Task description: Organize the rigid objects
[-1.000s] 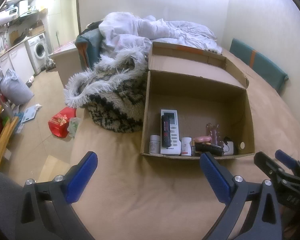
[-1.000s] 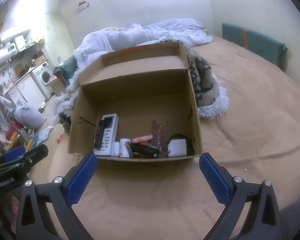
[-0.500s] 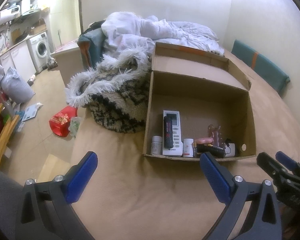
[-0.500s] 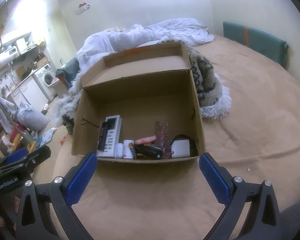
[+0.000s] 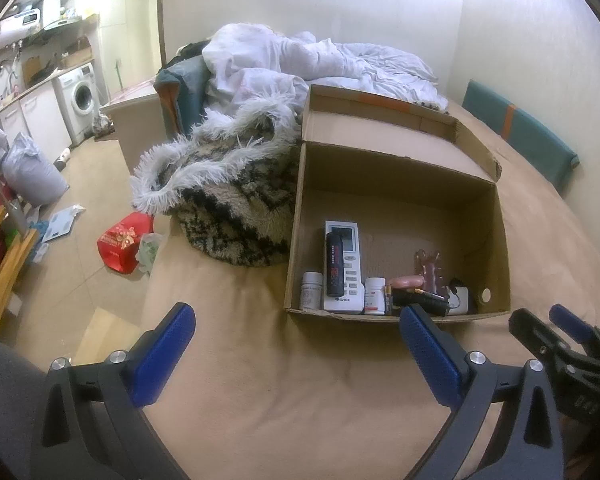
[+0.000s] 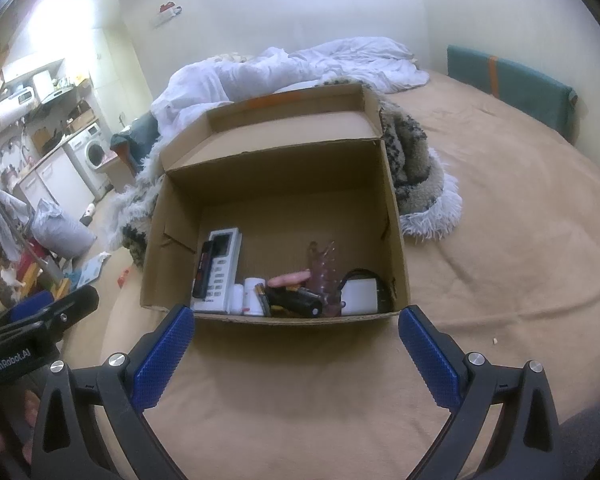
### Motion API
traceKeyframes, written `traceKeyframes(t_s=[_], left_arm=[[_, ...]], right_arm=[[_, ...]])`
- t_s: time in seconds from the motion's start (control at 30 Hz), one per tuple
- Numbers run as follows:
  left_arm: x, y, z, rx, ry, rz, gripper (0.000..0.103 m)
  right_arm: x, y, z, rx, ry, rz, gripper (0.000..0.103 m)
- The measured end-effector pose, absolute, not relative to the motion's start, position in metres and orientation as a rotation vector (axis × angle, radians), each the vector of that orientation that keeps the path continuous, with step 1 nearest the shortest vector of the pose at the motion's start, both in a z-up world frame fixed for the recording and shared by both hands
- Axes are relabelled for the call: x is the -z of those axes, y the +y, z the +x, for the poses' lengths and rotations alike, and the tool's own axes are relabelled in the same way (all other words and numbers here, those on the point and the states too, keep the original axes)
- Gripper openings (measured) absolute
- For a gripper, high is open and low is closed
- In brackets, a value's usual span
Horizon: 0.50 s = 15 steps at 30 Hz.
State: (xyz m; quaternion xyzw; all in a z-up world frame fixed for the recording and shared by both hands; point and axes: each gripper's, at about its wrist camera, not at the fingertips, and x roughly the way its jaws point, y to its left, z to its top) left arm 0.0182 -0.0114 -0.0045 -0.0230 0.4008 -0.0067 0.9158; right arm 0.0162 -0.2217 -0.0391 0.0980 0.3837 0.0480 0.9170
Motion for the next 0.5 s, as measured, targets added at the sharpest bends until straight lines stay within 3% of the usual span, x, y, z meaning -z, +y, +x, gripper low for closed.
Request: traceKeyframes(t_s=[0.5], left_arm=[[0.0059,-0.0129,0.0184,0.013,0.828,-0.051,0.102]], right_arm=[[0.0381,-0.2194,0.0162,-0.109,0.787,0.201,0.103]])
